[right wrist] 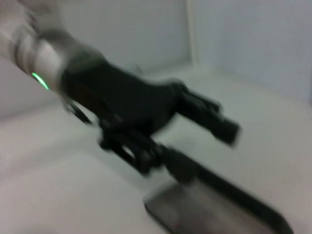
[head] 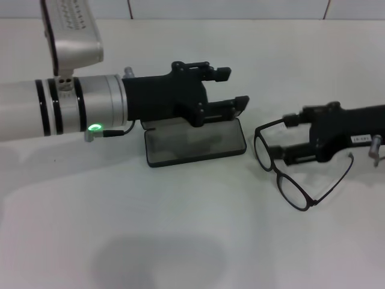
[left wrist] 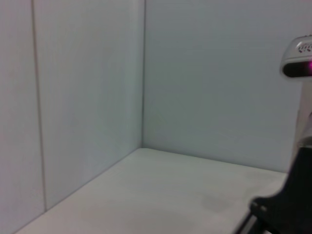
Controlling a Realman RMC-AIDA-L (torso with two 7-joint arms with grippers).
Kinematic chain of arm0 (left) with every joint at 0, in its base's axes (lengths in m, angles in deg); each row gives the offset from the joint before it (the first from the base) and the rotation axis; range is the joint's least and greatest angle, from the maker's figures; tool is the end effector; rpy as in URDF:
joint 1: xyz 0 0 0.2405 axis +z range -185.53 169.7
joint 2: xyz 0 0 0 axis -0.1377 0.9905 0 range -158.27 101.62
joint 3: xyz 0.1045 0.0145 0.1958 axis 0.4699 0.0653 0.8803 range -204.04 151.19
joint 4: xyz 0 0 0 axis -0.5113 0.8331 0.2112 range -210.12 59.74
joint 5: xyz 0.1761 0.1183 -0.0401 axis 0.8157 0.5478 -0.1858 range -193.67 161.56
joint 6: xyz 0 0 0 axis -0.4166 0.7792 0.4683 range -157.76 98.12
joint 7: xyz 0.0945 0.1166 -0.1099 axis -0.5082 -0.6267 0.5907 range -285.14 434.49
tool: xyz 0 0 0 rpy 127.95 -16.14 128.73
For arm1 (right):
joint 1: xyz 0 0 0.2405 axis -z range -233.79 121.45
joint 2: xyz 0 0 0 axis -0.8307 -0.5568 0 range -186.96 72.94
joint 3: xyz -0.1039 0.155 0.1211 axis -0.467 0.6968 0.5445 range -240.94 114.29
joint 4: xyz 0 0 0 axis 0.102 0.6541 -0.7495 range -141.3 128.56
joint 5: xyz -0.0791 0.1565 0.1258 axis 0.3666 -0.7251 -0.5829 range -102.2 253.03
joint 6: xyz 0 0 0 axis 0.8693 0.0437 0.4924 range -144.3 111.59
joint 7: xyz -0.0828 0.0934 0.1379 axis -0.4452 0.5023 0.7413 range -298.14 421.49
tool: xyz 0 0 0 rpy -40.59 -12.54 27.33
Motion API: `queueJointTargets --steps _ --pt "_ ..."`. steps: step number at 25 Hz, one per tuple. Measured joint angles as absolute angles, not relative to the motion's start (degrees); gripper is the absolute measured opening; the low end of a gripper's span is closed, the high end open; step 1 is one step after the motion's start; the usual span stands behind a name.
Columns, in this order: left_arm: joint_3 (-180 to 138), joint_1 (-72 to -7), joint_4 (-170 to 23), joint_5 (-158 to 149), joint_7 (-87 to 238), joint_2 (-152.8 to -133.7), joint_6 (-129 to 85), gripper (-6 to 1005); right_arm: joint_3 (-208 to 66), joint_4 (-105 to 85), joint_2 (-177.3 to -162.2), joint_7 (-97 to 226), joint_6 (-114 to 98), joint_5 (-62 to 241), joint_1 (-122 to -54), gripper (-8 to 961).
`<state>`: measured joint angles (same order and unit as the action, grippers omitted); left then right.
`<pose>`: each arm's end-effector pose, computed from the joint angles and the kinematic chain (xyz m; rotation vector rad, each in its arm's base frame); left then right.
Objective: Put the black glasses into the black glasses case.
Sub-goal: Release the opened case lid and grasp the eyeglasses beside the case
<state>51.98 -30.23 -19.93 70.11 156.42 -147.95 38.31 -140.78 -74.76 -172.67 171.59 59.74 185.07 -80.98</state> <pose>-0.1441 0.3517 -0.0497 -2.6846 -0.3361 -0.7404 0.1547 0.3486 -0.0284 -2.8456 0.5240 0.2839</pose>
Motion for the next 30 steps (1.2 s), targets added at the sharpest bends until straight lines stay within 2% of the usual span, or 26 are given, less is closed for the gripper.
queueJointTargets --steps 7,18,30 --pt "50.7 -31.1 -21.7 70.7 155.1 -147.46 39.6 652 -147.7 -83.9 -172.76 189.2 60.1 200.2 -82.8 808" --pt "50.7 -31.9 -21.6 72.1 152.6 -147.23 39.8 652 -155.1 -82.0 -173.07 196.6 56.1 206.3 -86.1 807" --pt "51.0 -31.9 -21.7 72.1 150.6 -147.73 39.9 652 -157.9 -78.2 -173.16 197.7 53.2 207.4 -87.3 723"
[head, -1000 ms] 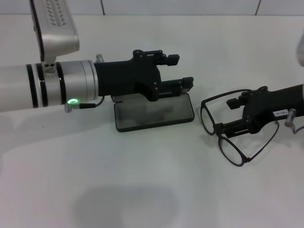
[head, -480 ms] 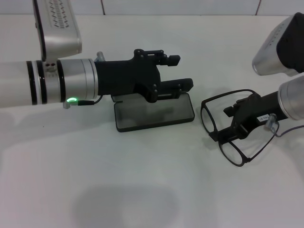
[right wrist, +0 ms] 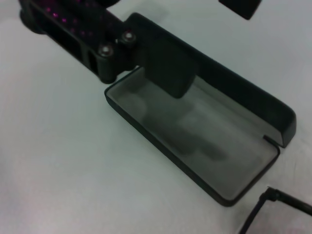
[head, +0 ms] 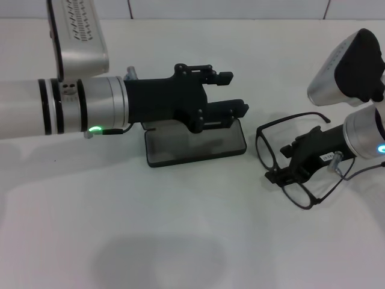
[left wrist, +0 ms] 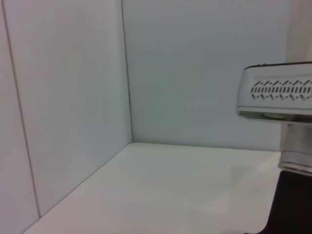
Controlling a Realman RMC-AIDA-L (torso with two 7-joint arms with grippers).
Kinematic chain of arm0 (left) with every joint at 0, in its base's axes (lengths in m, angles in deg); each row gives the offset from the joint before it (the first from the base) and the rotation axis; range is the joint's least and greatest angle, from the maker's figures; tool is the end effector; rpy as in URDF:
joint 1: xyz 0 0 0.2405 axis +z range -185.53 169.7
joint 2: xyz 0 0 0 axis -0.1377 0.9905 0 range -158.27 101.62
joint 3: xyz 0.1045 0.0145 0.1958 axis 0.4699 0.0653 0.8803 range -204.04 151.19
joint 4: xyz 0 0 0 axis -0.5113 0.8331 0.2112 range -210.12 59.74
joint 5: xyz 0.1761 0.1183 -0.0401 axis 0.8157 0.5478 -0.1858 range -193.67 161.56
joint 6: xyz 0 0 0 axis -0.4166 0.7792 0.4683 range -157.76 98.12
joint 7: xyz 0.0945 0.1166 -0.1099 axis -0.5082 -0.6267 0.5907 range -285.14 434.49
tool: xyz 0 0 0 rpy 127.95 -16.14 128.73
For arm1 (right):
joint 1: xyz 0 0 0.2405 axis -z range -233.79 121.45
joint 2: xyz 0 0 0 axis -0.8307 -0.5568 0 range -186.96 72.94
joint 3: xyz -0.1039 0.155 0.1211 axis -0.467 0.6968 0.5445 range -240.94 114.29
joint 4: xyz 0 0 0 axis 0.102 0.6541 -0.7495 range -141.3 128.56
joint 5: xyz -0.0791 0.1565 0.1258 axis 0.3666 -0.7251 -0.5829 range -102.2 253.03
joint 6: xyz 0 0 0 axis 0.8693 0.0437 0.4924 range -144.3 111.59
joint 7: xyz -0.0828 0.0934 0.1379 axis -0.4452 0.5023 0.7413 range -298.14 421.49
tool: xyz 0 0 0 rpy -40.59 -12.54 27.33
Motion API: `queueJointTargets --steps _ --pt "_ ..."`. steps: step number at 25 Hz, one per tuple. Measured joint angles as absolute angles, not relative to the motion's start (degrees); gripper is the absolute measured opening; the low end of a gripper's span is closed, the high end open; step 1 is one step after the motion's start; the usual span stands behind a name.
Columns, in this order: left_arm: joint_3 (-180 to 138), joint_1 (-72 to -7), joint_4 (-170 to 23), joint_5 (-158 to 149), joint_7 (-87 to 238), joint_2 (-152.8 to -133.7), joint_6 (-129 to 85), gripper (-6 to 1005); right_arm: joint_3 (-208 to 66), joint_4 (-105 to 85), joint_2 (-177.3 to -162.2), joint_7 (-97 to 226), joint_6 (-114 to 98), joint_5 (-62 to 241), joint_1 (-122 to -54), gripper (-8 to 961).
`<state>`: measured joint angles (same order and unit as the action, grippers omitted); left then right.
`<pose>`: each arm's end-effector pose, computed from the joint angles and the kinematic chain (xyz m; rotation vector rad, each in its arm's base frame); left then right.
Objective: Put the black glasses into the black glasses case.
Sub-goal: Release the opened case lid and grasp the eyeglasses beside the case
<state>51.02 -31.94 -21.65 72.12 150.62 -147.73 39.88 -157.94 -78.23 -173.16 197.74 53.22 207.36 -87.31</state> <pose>-0.1456 0.3509 -0.0533 -2.7198 -0.1833 -0.6846 0.1540 0.3493 -0.0775 -2.7820 0.6012 -0.2613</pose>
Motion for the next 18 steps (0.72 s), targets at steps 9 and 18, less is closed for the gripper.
queueJointTargets --steps 9,18 --pt "51.2 -31.7 -21.7 72.0 150.5 -147.84 41.1 652 -156.8 -77.0 -172.86 200.8 51.8 210.8 -87.1 562" --pt "51.2 -31.9 -21.9 72.1 149.5 -147.86 41.3 652 -156.8 -77.0 -172.88 200.8 50.8 210.9 -87.5 396"
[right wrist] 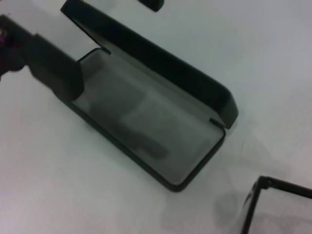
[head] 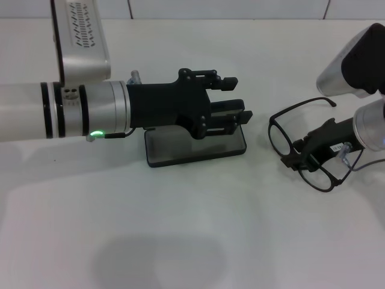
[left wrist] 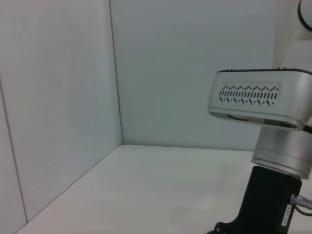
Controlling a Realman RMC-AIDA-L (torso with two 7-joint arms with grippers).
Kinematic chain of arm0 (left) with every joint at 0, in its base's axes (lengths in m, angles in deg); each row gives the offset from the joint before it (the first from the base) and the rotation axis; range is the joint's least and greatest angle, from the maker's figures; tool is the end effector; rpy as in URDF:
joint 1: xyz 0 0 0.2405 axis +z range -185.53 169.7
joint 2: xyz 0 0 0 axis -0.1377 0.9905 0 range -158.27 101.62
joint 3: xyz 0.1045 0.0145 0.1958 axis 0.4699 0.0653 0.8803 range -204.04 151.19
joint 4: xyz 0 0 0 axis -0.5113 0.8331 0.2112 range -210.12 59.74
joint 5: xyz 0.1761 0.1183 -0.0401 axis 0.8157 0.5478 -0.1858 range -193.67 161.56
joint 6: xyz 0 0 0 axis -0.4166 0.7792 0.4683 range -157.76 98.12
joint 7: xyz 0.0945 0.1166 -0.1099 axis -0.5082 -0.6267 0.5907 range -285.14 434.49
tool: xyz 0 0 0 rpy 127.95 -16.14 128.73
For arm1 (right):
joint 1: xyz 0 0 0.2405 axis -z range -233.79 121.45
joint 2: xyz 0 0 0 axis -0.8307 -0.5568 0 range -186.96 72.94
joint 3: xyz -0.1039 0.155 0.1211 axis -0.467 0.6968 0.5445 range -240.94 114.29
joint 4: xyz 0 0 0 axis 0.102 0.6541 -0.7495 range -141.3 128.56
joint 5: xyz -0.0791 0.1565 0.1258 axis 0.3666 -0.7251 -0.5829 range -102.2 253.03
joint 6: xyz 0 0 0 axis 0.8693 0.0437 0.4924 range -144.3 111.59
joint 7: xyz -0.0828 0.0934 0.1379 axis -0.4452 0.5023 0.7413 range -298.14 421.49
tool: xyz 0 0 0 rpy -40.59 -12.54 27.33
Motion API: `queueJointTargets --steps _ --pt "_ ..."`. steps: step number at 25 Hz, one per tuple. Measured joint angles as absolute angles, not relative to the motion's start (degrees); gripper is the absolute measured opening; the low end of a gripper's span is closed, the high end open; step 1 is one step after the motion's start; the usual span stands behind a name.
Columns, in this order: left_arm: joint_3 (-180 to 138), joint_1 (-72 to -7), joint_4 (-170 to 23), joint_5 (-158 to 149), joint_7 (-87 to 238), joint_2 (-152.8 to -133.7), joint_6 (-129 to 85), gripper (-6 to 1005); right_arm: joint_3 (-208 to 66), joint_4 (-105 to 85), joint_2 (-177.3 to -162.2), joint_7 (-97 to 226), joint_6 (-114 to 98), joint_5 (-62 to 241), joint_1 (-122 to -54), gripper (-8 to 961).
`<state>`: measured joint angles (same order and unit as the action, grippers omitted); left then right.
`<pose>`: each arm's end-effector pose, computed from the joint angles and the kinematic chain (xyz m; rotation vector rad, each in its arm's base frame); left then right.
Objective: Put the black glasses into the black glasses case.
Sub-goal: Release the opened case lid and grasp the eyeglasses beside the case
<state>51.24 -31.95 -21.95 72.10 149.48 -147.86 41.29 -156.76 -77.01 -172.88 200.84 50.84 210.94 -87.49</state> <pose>-0.1440 0.3456 -0.0562 -2.7434 -0.1535 -0.6954 0.1671 0.3632 -0.0689 -2.6856 0.6579 -0.2854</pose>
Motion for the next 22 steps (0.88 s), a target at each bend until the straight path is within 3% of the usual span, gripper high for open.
queueJointTargets --steps 22 --pt "50.8 -32.0 -21.9 72.1 147.8 -147.76 41.3 652 -157.3 -73.1 -173.14 201.5 51.2 210.8 -91.2 264"
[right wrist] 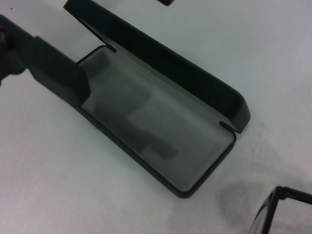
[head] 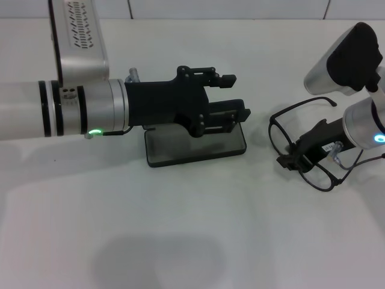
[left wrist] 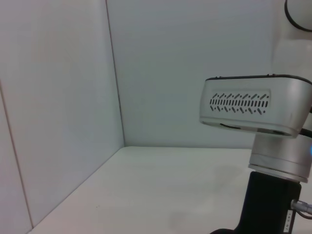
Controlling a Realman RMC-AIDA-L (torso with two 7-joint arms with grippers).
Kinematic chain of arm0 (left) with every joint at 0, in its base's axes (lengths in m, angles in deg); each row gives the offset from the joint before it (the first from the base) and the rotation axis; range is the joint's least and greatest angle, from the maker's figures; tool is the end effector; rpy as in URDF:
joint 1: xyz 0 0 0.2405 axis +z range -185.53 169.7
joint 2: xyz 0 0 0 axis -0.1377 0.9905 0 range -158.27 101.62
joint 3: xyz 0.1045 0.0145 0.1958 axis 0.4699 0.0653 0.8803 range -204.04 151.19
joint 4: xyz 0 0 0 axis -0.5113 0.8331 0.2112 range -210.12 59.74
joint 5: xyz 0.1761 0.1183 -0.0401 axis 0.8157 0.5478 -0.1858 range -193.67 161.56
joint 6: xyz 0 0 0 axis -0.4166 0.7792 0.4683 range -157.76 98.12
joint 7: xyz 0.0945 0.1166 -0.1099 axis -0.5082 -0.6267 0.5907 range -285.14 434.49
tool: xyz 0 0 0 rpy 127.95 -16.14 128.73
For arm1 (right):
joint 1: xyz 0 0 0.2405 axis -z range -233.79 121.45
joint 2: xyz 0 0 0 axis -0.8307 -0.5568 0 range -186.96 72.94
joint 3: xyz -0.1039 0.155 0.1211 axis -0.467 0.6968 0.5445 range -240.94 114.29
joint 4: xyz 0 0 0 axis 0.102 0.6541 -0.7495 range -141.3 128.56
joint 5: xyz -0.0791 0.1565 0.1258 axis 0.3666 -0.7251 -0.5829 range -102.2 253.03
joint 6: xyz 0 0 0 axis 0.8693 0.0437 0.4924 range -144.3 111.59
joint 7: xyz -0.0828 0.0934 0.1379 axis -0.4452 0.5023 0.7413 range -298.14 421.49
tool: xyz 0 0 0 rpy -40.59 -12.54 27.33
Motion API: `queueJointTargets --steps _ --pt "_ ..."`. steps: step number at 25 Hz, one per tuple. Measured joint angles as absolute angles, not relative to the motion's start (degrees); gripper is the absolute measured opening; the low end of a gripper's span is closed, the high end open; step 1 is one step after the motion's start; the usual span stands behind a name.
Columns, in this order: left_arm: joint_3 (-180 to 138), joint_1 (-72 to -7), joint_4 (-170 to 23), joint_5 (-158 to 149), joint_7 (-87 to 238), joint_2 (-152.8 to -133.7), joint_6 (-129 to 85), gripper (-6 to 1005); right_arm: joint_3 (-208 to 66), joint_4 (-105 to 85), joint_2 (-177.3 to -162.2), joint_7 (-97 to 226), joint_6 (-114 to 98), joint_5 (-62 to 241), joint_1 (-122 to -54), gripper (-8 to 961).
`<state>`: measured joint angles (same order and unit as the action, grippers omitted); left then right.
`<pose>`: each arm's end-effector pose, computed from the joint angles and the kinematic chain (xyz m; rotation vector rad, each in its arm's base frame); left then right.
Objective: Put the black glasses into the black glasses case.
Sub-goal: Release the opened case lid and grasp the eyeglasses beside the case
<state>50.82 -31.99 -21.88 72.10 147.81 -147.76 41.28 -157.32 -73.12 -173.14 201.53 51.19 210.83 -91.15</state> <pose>-0.1444 0.3472 -0.0539 -2.7322 -0.1134 -0.6875 0.1626 0.3655 -0.0784 -2.7111 0.6623 -0.3248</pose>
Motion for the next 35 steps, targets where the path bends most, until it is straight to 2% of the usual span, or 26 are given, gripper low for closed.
queueJointTargets --steps 30,35 --pt "50.8 -31.9 -22.0 73.1 148.3 -147.44 41.1 652 -158.3 -74.3 -172.85 204.6 53.6 212.4 -91.2 271" --pt "50.7 -31.9 -21.7 73.7 148.3 -147.41 40.9 652 -158.2 -74.9 -172.79 205.2 54.7 212.4 -91.2 344"
